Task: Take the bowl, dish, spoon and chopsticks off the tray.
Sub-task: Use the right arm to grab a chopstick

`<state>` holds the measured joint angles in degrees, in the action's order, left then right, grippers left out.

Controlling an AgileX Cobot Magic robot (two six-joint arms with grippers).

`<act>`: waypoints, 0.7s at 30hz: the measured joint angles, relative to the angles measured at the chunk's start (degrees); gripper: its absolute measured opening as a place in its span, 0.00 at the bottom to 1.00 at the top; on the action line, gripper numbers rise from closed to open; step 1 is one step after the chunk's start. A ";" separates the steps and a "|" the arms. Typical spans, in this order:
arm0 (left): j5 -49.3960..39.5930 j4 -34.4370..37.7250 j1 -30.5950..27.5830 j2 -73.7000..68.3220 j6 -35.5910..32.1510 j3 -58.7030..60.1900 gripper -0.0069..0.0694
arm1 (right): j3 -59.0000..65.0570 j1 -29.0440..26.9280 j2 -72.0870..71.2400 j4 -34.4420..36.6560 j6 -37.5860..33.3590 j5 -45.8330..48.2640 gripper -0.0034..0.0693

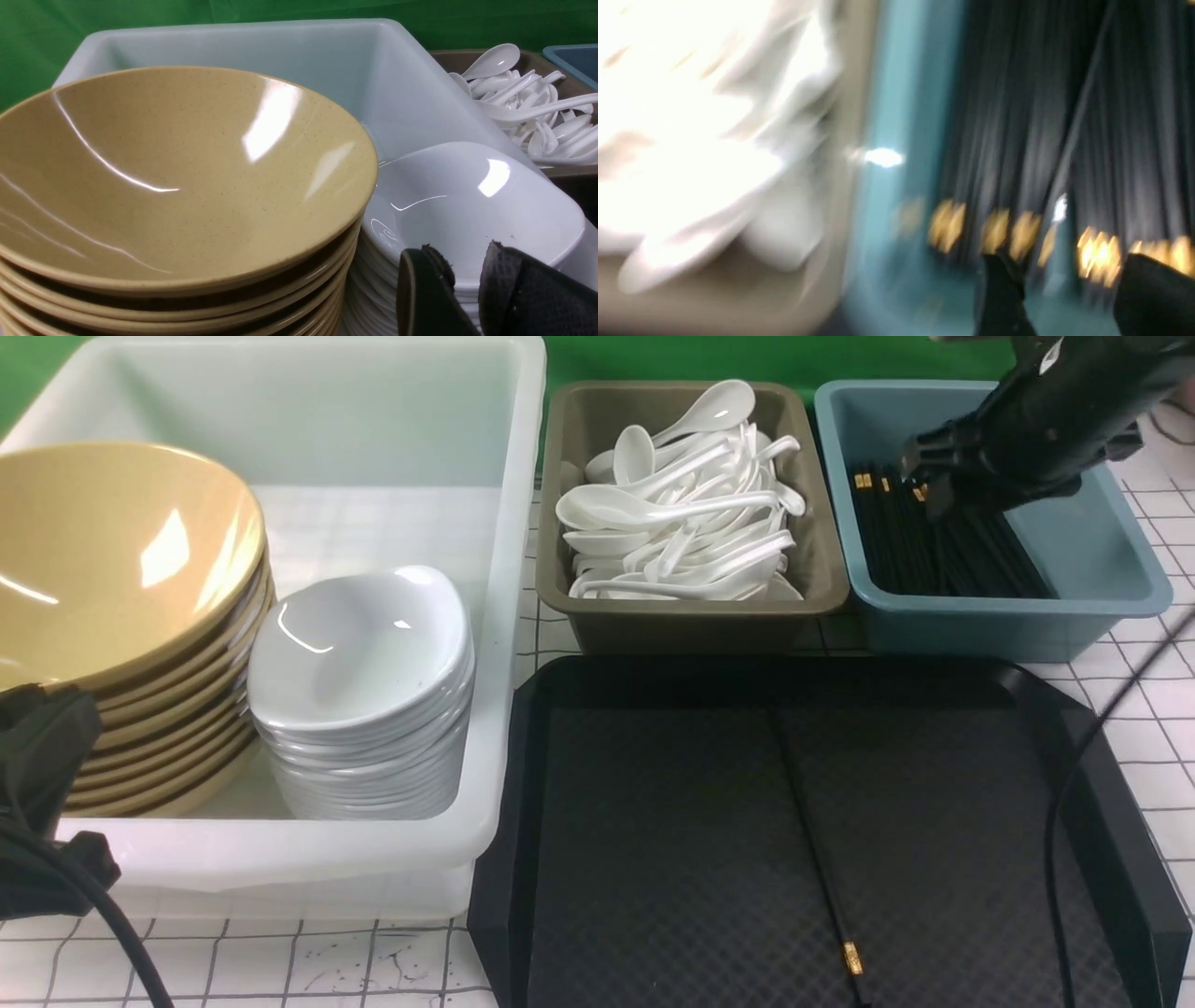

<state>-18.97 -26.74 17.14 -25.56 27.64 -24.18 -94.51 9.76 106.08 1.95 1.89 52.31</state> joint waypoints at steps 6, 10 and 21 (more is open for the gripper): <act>0.38 0.00 0.00 0.00 0.00 0.00 0.27 | 28.02 16.01 -13.37 1.64 2.13 -7.01 0.58; 0.38 0.00 0.00 0.00 0.00 0.00 0.27 | 34.88 20.23 -11.59 1.80 6.23 -12.63 0.58; 0.38 0.13 0.00 0.00 0.00 0.00 0.27 | 35.25 22.65 -3.54 -0.15 7.12 -13.87 0.45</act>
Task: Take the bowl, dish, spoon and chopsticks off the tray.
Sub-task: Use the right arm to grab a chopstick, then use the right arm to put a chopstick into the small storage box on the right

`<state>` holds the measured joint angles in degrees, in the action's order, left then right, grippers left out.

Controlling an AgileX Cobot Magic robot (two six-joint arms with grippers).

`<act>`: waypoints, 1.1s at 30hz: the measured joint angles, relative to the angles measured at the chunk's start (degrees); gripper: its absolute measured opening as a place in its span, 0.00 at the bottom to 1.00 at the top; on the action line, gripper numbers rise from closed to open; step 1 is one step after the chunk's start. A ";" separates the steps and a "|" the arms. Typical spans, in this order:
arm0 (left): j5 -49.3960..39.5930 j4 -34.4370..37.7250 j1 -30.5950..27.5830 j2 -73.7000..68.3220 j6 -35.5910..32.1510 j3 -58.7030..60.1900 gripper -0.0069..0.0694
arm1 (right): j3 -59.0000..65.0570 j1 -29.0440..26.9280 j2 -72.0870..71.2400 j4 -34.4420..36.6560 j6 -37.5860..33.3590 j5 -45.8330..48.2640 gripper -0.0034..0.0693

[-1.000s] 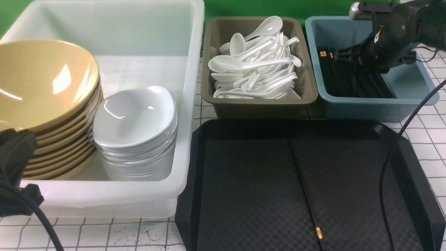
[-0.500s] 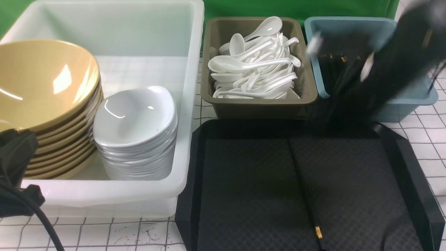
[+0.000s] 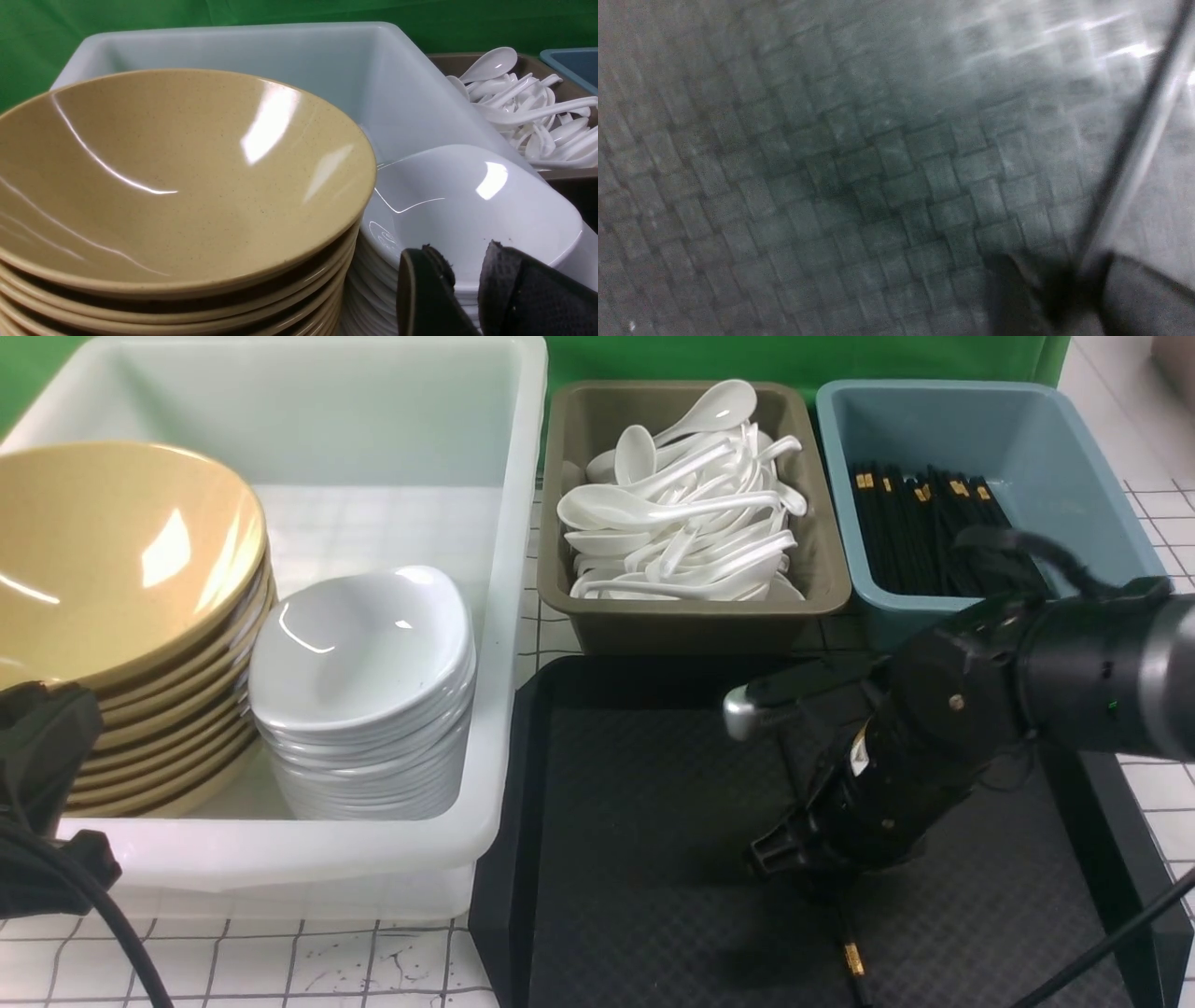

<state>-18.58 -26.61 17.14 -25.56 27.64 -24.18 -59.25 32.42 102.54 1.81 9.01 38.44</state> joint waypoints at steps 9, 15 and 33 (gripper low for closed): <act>-0.04 0.00 0.00 0.00 0.00 0.00 0.27 | -0.70 4.49 0.74 -7.78 -0.12 0.26 0.16; 0.01 0.00 0.00 0.00 0.00 0.03 0.27 | 0.31 6.35 -6.15 -7.41 -0.41 4.45 0.15; 1.24 -1.14 0.00 0.00 0.00 0.03 0.27 | -18.57 -25.34 -9.59 -14.35 5.33 -17.35 0.15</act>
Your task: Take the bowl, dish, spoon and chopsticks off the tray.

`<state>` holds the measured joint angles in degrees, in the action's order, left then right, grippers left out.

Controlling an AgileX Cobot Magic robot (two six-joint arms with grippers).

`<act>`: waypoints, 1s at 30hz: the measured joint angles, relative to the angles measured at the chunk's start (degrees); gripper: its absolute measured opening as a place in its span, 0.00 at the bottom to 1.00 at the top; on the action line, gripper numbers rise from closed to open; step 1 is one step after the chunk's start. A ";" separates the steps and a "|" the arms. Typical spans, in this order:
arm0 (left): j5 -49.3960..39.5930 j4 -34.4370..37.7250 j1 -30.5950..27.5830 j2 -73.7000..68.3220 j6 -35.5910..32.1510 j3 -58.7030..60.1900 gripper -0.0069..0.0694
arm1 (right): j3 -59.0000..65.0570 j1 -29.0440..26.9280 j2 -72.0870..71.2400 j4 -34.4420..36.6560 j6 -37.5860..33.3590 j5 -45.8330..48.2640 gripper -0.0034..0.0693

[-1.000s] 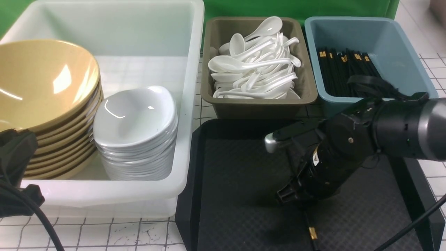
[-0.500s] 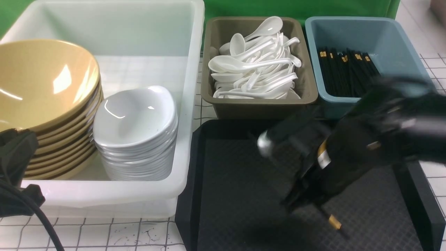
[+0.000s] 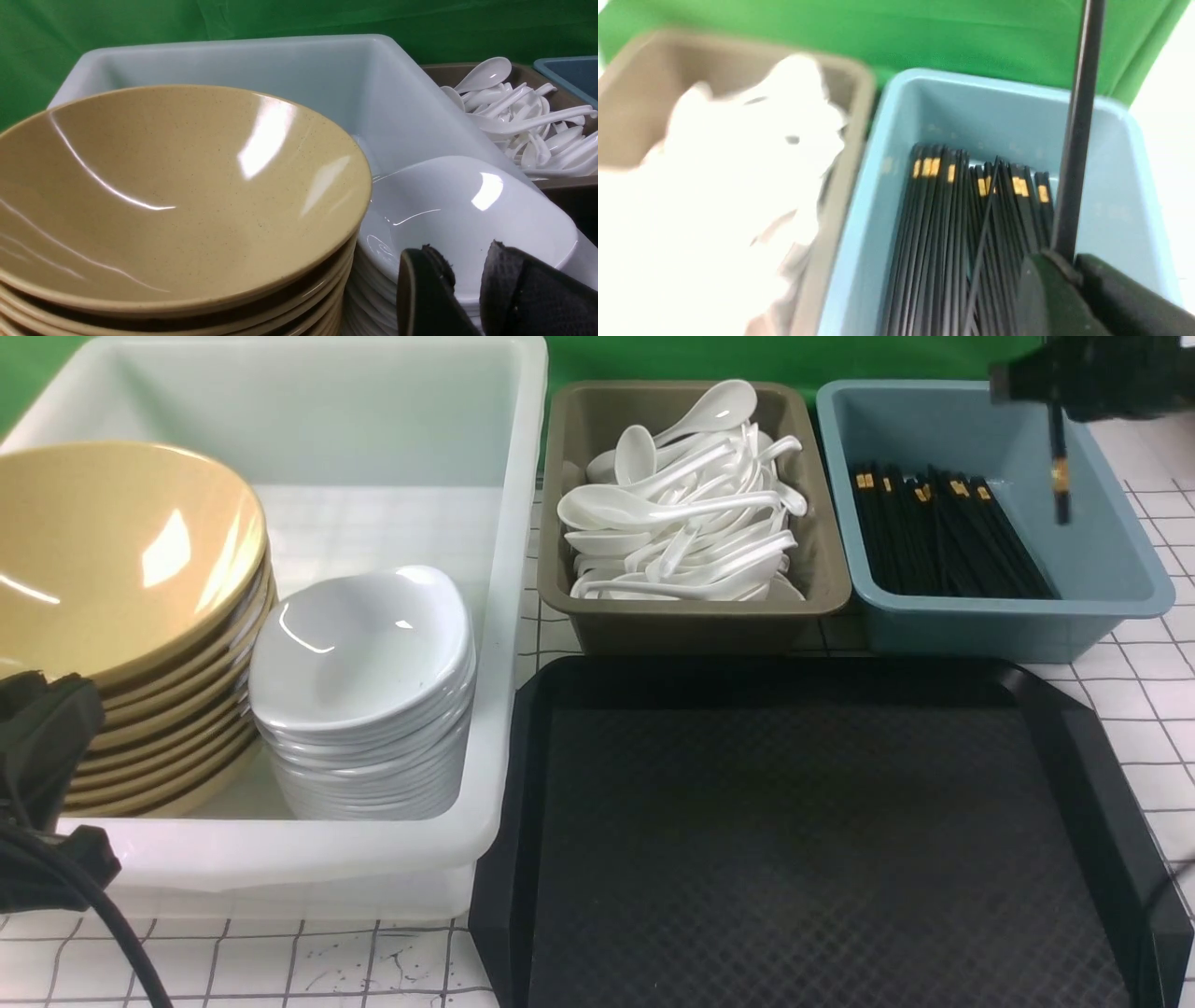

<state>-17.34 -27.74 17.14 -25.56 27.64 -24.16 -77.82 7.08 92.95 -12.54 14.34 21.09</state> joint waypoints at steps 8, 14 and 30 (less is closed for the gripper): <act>-1.11 -0.80 0.00 0.00 0.00 0.00 0.27 | -9.91 -2.35 19.96 4.12 0.05 3.25 0.16; -1.27 -0.80 0.00 0.00 -0.05 0.00 0.27 | -18.40 -2.30 24.34 10.56 -9.44 16.73 0.38; -1.27 -0.80 0.00 0.00 -0.21 0.00 0.27 | 16.90 8.54 -28.68 14.32 -18.98 6.49 0.10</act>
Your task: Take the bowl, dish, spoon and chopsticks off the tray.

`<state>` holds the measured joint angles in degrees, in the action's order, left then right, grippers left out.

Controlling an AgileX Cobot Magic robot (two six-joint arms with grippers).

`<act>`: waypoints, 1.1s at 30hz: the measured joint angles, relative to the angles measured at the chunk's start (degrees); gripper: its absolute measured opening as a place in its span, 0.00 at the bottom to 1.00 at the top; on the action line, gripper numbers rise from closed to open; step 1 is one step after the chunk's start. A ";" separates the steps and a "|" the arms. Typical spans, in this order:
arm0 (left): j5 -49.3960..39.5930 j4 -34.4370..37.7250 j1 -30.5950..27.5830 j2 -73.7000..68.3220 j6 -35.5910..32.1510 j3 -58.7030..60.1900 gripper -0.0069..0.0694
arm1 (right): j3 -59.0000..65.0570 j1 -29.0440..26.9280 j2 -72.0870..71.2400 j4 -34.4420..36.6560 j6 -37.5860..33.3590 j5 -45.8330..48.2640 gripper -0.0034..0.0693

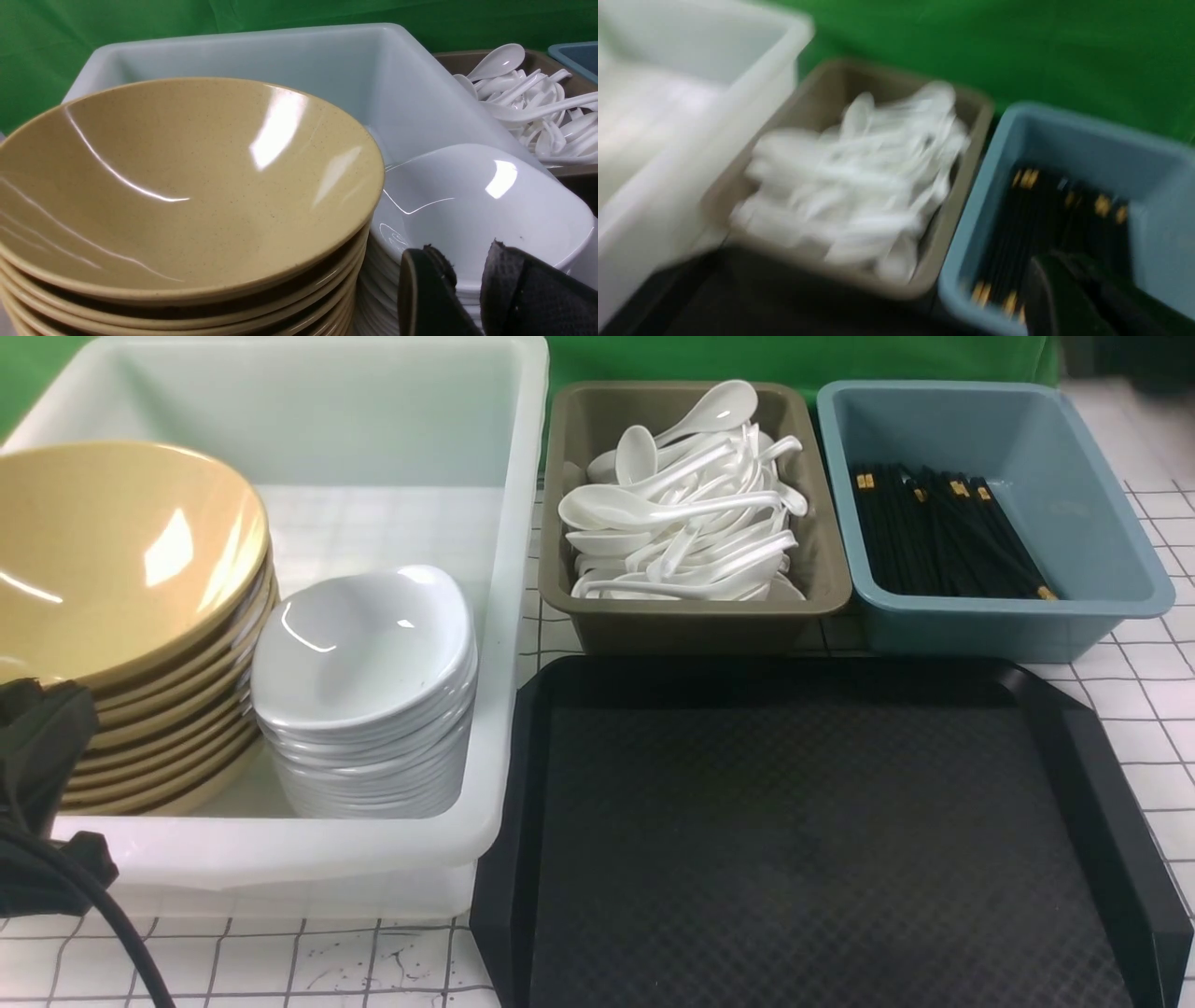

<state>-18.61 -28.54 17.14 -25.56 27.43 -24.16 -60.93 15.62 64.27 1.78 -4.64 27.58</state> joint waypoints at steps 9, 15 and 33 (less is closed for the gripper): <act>0.00 0.00 0.00 0.00 0.00 0.00 0.27 | 34.52 5.40 -23.88 0.18 2.85 -13.14 0.10; 0.00 0.00 0.00 0.00 0.00 0.04 0.27 | 46.63 5.65 -42.41 0.23 3.25 -16.57 0.10; -1.60 -0.06 0.00 0.00 0.00 0.18 0.27 | 62.13 -17.63 -64.94 -1.78 -0.16 -22.04 0.10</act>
<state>-20.22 -28.60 17.14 -25.56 27.43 -23.98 1.20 -2.01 -0.67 0.00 -4.79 5.54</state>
